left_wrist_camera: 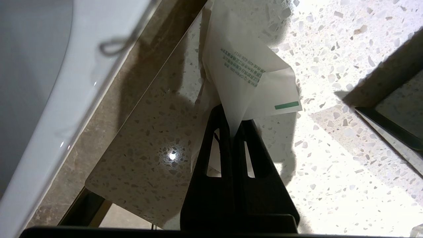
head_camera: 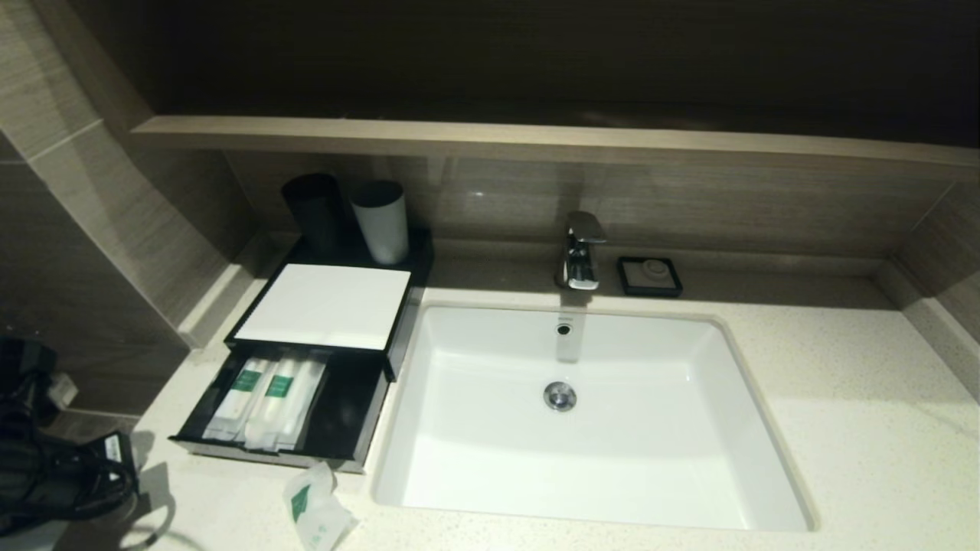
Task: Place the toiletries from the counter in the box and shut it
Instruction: Pick up the bathroom toiletry
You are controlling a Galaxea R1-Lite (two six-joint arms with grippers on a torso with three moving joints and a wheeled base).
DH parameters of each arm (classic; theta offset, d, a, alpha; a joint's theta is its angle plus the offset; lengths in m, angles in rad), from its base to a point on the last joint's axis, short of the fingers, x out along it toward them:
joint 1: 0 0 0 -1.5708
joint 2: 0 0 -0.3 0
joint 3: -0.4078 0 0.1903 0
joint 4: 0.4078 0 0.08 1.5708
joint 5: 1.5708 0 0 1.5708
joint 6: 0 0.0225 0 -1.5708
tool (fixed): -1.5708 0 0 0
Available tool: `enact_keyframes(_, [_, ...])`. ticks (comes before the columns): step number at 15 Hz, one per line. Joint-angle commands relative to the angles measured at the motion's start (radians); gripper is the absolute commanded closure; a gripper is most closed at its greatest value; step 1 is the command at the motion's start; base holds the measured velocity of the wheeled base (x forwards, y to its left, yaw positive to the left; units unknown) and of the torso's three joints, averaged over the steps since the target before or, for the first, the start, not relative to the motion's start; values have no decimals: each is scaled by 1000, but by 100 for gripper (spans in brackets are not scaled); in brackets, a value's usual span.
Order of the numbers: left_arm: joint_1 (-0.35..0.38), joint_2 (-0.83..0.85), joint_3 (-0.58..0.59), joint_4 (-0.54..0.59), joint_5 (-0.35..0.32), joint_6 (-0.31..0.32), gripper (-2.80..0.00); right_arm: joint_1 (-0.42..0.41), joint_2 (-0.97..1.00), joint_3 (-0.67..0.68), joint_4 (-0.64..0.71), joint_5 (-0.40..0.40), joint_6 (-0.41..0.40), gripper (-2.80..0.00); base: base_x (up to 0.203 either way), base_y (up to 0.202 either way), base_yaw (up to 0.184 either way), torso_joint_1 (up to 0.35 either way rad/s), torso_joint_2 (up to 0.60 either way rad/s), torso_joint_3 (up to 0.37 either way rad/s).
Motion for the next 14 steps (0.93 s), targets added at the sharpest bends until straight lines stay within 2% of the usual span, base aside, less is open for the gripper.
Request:
enact_keyframes(1, [0,-8,1,1,0,-2,0,0,1,0,0,0,0,0,0,0,0,0,0,0])
enact_keyframes(6, [0,-95,-2,9,-12,-7,0,0,1,0,0,0,0,0,0,0,0,0,0,0])
enact_keyframes(10, [0,-198,-31,14,-103,-11,0,0,1,0,0,0,0,0,0,0,0,0,0,0])
enact_keyframes(14, [-34,-222,-125,57,-127,-10,0,0,1,0,0,0,0,0,0,0,0,0,0,0])
